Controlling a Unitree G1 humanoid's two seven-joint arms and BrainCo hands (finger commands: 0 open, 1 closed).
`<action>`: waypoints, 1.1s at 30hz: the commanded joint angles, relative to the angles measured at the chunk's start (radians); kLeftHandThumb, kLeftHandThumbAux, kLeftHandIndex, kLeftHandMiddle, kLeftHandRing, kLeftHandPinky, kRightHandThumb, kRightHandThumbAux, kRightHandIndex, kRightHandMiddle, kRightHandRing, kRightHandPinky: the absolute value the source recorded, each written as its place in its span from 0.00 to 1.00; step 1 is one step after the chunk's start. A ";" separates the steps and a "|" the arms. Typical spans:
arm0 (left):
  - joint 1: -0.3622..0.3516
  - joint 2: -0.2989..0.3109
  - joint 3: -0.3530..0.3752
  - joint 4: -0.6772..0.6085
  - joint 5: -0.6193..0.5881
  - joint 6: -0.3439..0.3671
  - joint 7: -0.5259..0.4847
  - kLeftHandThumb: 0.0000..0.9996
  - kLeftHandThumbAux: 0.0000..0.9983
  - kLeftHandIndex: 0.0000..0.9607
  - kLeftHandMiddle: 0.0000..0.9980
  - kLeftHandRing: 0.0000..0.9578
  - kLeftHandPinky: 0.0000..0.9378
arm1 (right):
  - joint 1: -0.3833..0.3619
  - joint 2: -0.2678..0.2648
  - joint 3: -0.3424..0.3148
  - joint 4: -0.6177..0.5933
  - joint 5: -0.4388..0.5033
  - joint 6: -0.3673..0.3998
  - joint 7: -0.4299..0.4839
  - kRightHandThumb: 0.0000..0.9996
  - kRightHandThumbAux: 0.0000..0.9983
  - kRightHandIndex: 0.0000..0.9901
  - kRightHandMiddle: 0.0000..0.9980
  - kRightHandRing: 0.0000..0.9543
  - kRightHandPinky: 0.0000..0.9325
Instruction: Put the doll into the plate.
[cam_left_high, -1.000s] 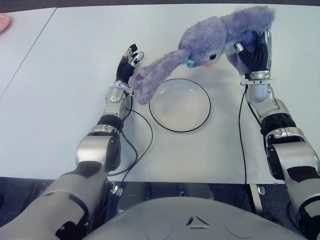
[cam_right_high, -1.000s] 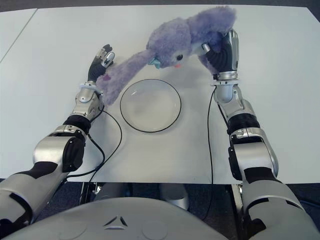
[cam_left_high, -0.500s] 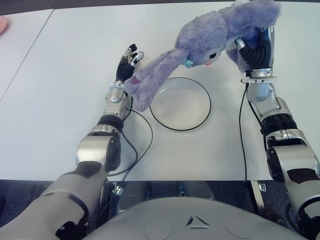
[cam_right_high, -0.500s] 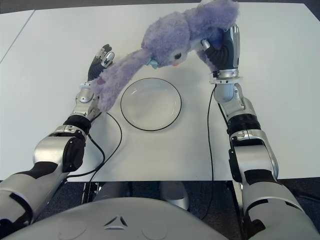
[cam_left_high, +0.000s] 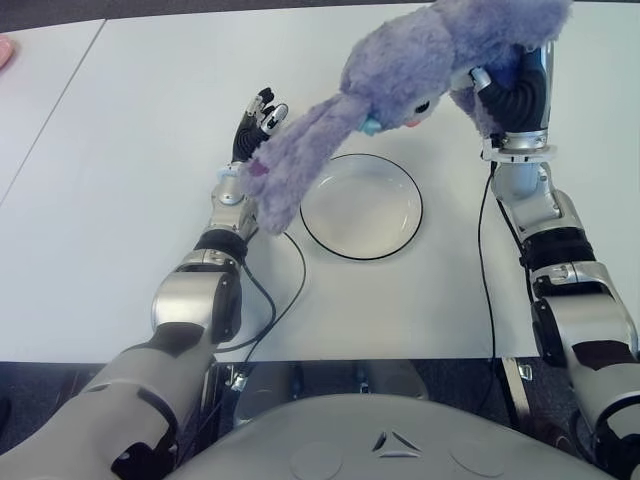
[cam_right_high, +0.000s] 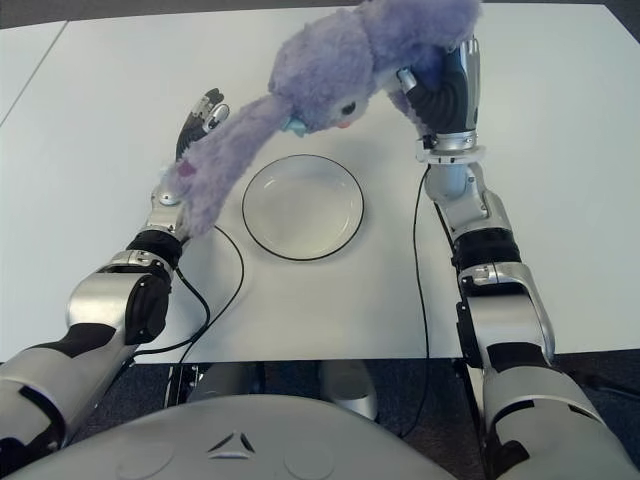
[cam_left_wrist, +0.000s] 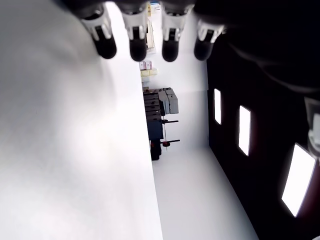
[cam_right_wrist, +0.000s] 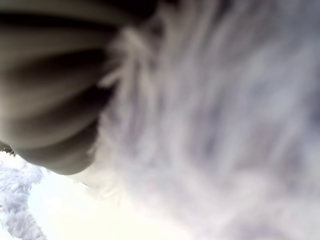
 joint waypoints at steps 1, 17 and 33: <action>0.240 -0.059 -0.015 0.169 0.026 0.169 0.017 0.00 0.44 0.00 0.07 0.04 0.01 | 0.137 0.080 0.039 -0.133 -0.056 0.048 0.024 0.68 0.73 0.44 0.89 0.93 0.94; 0.242 -0.060 -0.020 0.168 0.025 0.162 0.018 0.00 0.44 0.00 0.06 0.04 0.01 | 0.152 0.086 0.081 -0.141 -0.047 -0.022 0.151 0.69 0.73 0.44 0.89 0.92 0.92; 0.242 -0.067 -0.018 0.167 0.024 0.156 0.022 0.00 0.42 0.00 0.06 0.04 0.02 | 0.152 0.106 0.099 -0.143 0.005 -0.057 0.286 0.70 0.73 0.44 0.89 0.92 0.93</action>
